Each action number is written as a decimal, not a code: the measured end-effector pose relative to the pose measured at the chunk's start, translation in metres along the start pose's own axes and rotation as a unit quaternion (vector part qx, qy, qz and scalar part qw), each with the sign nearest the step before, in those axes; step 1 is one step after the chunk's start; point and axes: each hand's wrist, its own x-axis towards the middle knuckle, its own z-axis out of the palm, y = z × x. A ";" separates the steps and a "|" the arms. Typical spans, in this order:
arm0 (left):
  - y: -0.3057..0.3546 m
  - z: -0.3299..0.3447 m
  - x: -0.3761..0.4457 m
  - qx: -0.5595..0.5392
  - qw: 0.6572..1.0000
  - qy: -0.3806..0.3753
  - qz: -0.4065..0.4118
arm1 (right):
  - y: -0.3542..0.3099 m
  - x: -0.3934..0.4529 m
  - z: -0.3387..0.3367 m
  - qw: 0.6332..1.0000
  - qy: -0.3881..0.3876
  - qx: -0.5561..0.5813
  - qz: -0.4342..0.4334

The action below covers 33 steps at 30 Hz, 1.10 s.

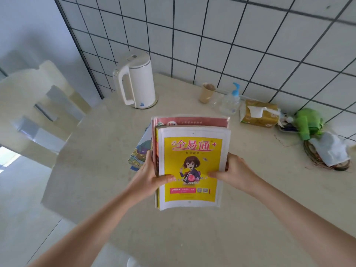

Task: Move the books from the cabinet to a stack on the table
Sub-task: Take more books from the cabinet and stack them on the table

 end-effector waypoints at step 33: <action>-0.033 -0.101 0.138 0.150 0.967 -0.103 -0.180 | -0.056 0.122 0.087 0.961 0.062 0.068 0.262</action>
